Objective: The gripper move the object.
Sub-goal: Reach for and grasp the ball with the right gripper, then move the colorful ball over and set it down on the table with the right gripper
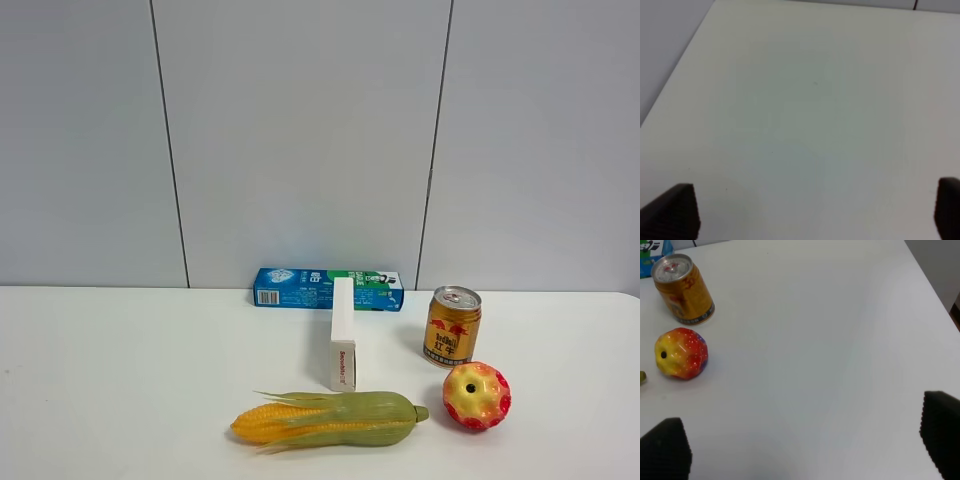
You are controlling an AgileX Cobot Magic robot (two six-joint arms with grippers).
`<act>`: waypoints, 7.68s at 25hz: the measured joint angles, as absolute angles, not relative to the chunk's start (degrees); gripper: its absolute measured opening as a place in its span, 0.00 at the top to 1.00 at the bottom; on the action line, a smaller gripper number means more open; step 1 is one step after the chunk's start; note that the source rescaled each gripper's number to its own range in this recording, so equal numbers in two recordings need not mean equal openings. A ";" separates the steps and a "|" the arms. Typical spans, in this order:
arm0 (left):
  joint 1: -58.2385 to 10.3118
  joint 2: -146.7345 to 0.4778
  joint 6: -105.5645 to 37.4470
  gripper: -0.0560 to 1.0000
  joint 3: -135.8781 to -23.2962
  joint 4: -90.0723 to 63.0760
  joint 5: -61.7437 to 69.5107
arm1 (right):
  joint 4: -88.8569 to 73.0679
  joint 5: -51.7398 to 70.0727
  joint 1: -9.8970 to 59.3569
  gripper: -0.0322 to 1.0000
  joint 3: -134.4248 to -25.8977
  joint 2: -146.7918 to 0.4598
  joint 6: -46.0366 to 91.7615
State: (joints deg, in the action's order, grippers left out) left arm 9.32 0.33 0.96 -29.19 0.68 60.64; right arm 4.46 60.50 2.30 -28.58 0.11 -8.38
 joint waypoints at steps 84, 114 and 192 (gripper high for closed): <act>9.32 0.33 0.91 0.00 -29.19 0.68 60.64 | -12.67 33.20 9.26 0.07 -48.30 -81.29 9.68; 9.32 0.33 0.92 0.00 -29.19 0.68 60.64 | -18.56 19.49 15.07 0.21 -48.41 -97.75 7.10; 9.32 0.33 0.99 0.00 -29.19 0.68 60.64 | -8.02 61.38 40.35 0.97 -132.96 -140.50 12.26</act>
